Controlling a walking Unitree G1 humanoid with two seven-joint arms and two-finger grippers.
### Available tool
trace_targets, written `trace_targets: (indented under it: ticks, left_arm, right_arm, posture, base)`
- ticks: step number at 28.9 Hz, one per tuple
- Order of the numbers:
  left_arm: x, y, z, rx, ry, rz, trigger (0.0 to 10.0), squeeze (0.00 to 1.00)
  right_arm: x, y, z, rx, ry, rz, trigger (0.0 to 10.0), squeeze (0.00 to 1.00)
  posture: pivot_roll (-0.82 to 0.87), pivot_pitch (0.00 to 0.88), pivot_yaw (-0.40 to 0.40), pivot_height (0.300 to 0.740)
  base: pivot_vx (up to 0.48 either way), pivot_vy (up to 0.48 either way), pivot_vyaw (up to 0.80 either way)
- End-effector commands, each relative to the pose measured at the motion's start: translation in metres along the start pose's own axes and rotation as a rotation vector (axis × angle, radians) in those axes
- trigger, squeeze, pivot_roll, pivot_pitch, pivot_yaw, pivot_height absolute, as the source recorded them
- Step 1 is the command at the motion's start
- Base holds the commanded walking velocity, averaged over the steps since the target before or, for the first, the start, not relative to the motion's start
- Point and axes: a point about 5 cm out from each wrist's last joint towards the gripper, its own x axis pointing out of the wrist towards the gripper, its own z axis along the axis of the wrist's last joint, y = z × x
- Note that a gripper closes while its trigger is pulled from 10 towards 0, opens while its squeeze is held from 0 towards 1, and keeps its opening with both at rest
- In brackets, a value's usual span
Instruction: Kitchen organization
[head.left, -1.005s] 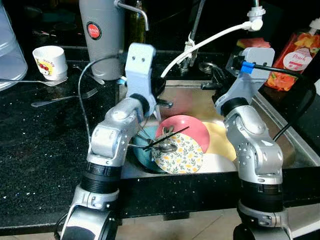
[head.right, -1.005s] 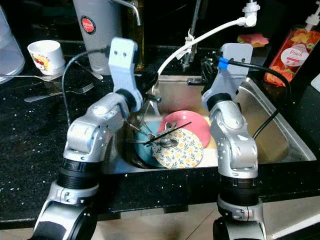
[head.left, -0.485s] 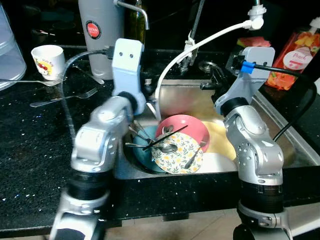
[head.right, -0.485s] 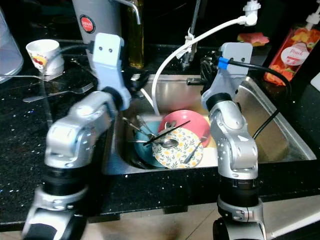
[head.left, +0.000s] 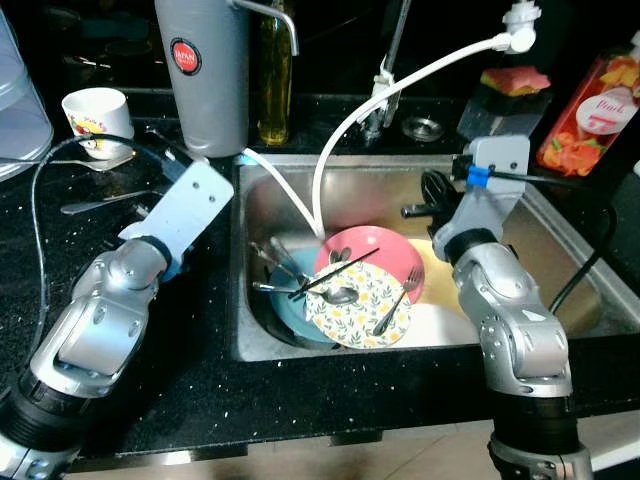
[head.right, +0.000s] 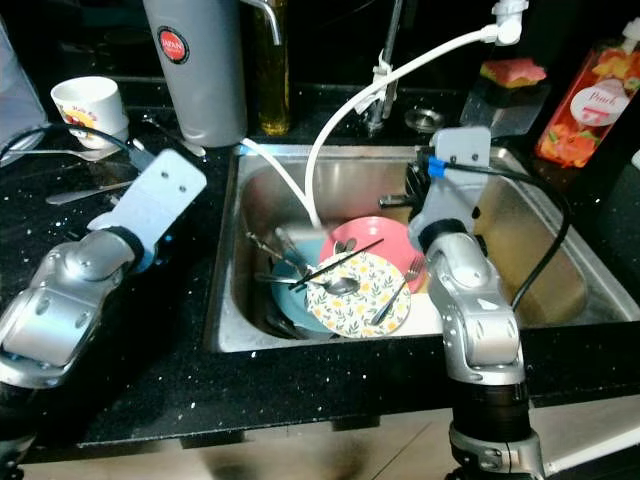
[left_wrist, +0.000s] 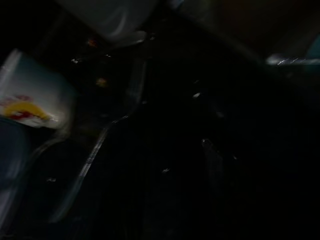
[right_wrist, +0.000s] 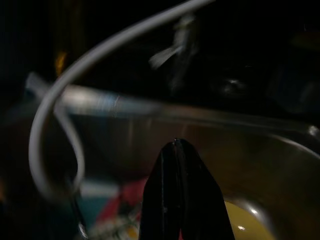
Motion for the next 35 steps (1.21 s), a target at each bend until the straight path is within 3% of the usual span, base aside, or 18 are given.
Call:
trace_targets:
  ticks: [1, 2, 4, 8, 11, 12, 15, 16, 17, 18, 24, 25, 26, 27, 35]
  left_arm:
    - [-0.003, 0.001, -0.003, 0.104, -0.026, 0.052, 10.0, 0.0]
    - [-0.004, 0.004, 0.0, 0.159, -0.076, 0.115, 10.0, 0.0]
    - [-0.005, 0.006, 0.004, 0.171, -0.113, 0.172, 10.0, 0.0]
    - [-0.008, 0.009, 0.008, 0.134, -0.149, 0.254, 10.0, 0.0]
    - [-0.01, 0.009, 0.007, -0.067, -0.159, 0.29, 10.0, 0.0]
    - [-0.01, 0.009, 0.007, -0.067, -0.159, 0.29, 10.0, 0.0]
    - [-0.01, 0.006, -0.002, -0.372, -0.121, 0.303, 10.0, 0.0]
    - [-0.01, 0.006, -0.002, -0.372, -0.121, 0.303, 10.0, 0.0]
    - [-0.008, 0.005, -0.008, -0.512, -0.109, 0.313, 10.0, 0.0]
    - [-0.008, 0.005, -0.01, -0.542, -0.116, 0.316, 10.0, 0.0]
    - [-0.012, 0.004, -0.013, -0.529, -0.165, 0.312, 10.0, 0.0]
    - [-0.019, 0.0, -0.013, -0.42, -0.229, 0.317, 10.0, 0.0]
    - [-0.019, 0.0, -0.013, -0.42, -0.229, 0.317, 10.0, 0.0]
    - [-0.022, -0.003, -0.011, -0.365, -0.267, 0.312, 10.0, 0.0]
    - [-0.028, -0.001, 0.0, -0.349, -0.365, 0.332, 10.0, 0.0]
  right_arm:
    - [-0.005, 0.003, -0.015, -0.064, 0.045, 0.037, 10.0, 0.0]
    - [-0.009, 0.003, -0.02, -0.098, 0.055, 0.052, 10.0, 0.0]
    - [-0.01, 0.002, -0.022, -0.117, 0.045, 0.052, 10.0, 0.0]
    - [-0.011, 0.0, -0.02, -0.115, -0.003, 0.032, 10.0, 0.0]
    - [-0.011, 0.0, -0.017, -0.088, -0.051, 0.008, 10.0, 0.0]
    - [-0.011, 0.0, -0.017, -0.088, -0.051, 0.008, 10.0, 0.0]
    - [-0.013, 0.002, -0.016, -0.071, -0.074, 0.005, 10.0, 0.0]
    - [-0.013, 0.002, -0.016, -0.071, -0.074, 0.005, 10.0, 0.0]
    - [-0.014, 0.002, -0.019, -0.057, -0.072, 0.003, 10.0, 0.0]
    - [-0.014, 0.002, -0.02, -0.049, -0.068, 0.001, 10.0, 0.0]
    - [-0.017, 0.001, -0.031, 0.028, -0.032, -0.026, 10.0, 0.0]
    - [-0.019, 0.001, -0.035, 0.051, -0.02, -0.034, 10.0, 0.0]
    - [-0.019, 0.001, -0.035, 0.051, -0.02, -0.034, 10.0, 0.0]
    - [-0.019, 0.002, -0.036, 0.055, -0.017, -0.035, 10.0, 0.0]
    - [-0.02, 0.001, -0.036, 0.067, -0.017, -0.036, 10.0, 0.0]
  posture:
    - [0.21, 0.048, -0.044, 0.74]
    - [0.21, 0.051, -0.049, 0.74]
    - [0.21, 0.051, -0.05, 0.74]
    - [0.21, 0.05, -0.053, 0.74]
    - [0.21, 0.051, -0.058, 0.74]
    - [0.21, 0.051, -0.058, 0.74]
    - [0.2, 0.051, -0.061, 0.74]
    - [0.2, 0.051, -0.061, 0.74]
    - [0.2, 0.051, -0.064, 0.74]
    - [0.2, 0.051, -0.064, 0.74]
    - [0.2, 0.054, -0.067, 0.74]
    - [0.2, 0.054, -0.069, 0.74]
    - [0.2, 0.054, -0.069, 0.74]
    - [0.2, 0.054, -0.069, 0.74]
    - [0.2, 0.058, -0.076, 0.74]
  base:
    - [0.0, 0.0, 0.0]
    - [0.0, 0.0, 0.0]
    - [0.0, 0.0, 0.0]
    - [0.0, 0.0, 0.0]
    - [0.0, 0.0, 0.0]
    - [0.0, 0.0, 0.0]
    - [0.0, 0.0, 0.0]
    - [0.0, 0.0, 0.0]
    - [0.0, 0.0, 0.0]
    - [0.0, 0.0, 0.0]
    - [0.0, 0.0, 0.0]
    - [0.0, 0.0, 0.0]
    - [0.0, 0.0, 0.0]
    - [0.0, 0.0, 0.0]
    - [0.0, 0.0, 0.0]
